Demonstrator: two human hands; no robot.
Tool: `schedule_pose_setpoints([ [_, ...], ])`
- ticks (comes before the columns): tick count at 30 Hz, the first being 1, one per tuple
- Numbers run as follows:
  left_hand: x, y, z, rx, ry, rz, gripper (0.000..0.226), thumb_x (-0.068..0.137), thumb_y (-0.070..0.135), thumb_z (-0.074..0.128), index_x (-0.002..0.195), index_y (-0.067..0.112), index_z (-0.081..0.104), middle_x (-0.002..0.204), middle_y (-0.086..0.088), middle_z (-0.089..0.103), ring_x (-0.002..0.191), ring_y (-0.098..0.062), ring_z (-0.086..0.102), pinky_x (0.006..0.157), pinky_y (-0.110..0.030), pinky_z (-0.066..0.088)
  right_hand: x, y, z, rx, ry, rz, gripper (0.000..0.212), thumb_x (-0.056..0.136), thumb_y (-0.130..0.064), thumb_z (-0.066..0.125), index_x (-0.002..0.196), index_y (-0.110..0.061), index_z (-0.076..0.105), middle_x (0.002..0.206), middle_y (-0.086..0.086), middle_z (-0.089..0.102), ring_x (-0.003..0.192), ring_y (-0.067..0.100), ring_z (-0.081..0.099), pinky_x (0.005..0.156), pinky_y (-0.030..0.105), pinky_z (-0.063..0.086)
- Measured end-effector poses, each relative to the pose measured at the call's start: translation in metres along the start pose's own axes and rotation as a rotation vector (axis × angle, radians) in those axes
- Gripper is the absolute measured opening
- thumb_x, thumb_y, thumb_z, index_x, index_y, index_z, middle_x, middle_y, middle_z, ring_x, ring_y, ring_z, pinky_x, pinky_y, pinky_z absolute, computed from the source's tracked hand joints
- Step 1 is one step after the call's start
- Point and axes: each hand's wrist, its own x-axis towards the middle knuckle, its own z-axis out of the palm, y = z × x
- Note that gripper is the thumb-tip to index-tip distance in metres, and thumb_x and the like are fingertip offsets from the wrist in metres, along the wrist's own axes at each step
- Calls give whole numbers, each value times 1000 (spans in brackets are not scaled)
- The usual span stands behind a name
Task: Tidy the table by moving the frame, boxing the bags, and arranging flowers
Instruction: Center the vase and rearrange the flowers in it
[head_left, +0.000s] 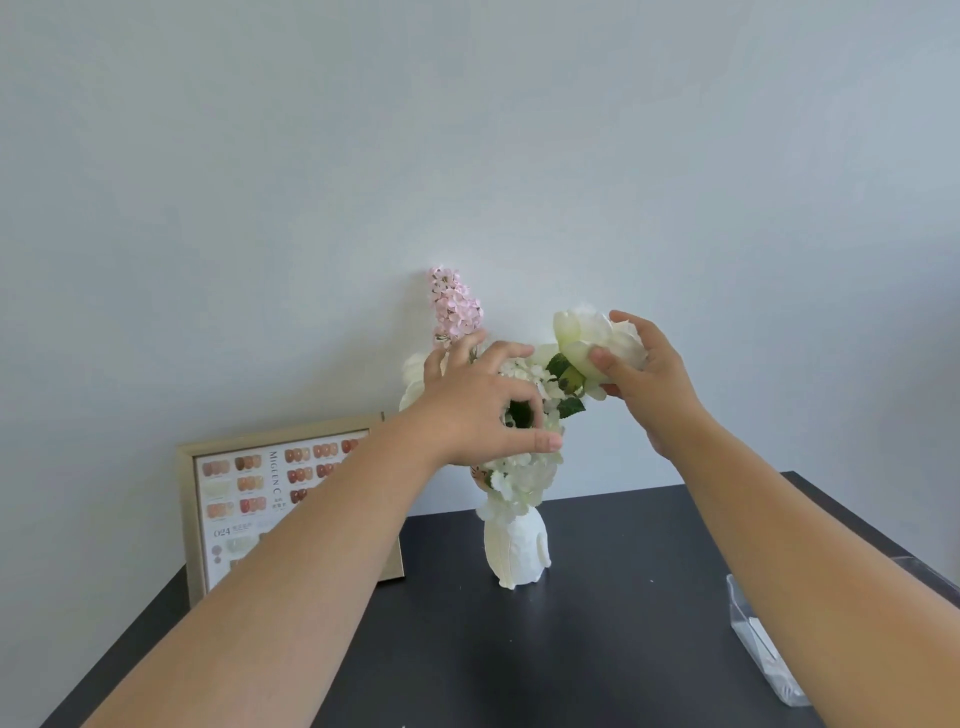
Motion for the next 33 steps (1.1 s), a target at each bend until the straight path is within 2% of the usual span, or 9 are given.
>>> schedule_pose_setpoints([
  [3, 6, 1, 2, 166, -54, -36, 49, 72, 83, 49, 103, 49, 67, 157, 18, 18, 145, -18, -6, 112, -55, -9, -3, -1, 1, 9, -3, -11, 44, 82, -34, 74, 121, -46, 56, 103, -14, 67, 89, 12, 71, 89, 42, 56],
  [7, 10, -1, 0, 254, -99, -78, 74, 76, 75, 52, 137, 33, 51, 158, 11, 18, 142, -23, 14, 111, -51, 16, -6, -4, -3, -4, 1, -25, 44, 82, -33, 75, 120, -46, 57, 94, -22, 69, 88, 12, 72, 87, 39, 57],
  [11, 6, -6, 3, 228, -43, -117, 81, 74, 74, 56, 135, 22, 49, 157, 11, 18, 137, -24, 22, 105, -46, 23, -13, -7, -7, -41, -6, -66, 43, 83, -32, 74, 120, -44, 56, 93, -28, 69, 86, 8, 71, 81, 32, 57],
  [14, 4, -12, 4, 137, -41, -143, 87, 71, 74, 59, 133, 14, 47, 156, 10, 13, 136, -24, 24, 104, -44, 29, -23, -7, -5, -114, -43, -114, 41, 78, -37, 77, 113, -48, 60, 97, -18, 67, 81, 5, 68, 70, 19, 54],
  [19, 5, -19, -1, -28, 11, -134, 98, 66, 71, 65, 139, 11, 38, 153, 18, 12, 134, -19, 23, 91, -29, 32, -32, -7, 8, -204, -189, -156, 38, 80, -29, 78, 113, -41, 62, 91, -8, 66, 69, 9, 63, 61, 16, 50],
  [23, 3, -21, -2, -96, -8, -116, 102, 63, 68, 69, 140, 12, 34, 153, 22, 8, 137, -16, 18, 87, -28, 36, -31, -6, 21, -377, -222, -206, 38, 80, -28, 78, 113, -39, 63, 108, -6, 63, 91, 13, 64, 75, 21, 51],
  [25, 2, -21, -1, -122, -18, -104, 105, 63, 66, 72, 143, 11, 31, 154, 23, 6, 139, -14, 16, 90, -27, 34, -30, -3, 28, -466, -238, -228, 38, 81, -31, 77, 114, -40, 62, 111, -14, 59, 98, 1, 58, 79, 17, 45],
  [28, 2, -21, 0, -155, -53, -97, 115, 63, 66, 76, 150, 13, 23, 154, 26, 3, 142, -11, 14, 102, -28, 30, -28, 2, 36, -537, -262, -206, 37, 83, -36, 73, 117, -44, 59, 110, -19, 54, 92, -10, 52, 74, 9, 37],
  [33, -5, -18, 4, -301, -107, -59, 120, 61, 67, 78, 154, 33, 10, 155, 29, -5, 145, -4, 4, 114, -34, 23, -24, 8, 36, -619, -289, -182, 38, 89, -41, 64, 125, -45, 53, 113, -8, 54, 100, 7, 53, 79, 21, 40],
])
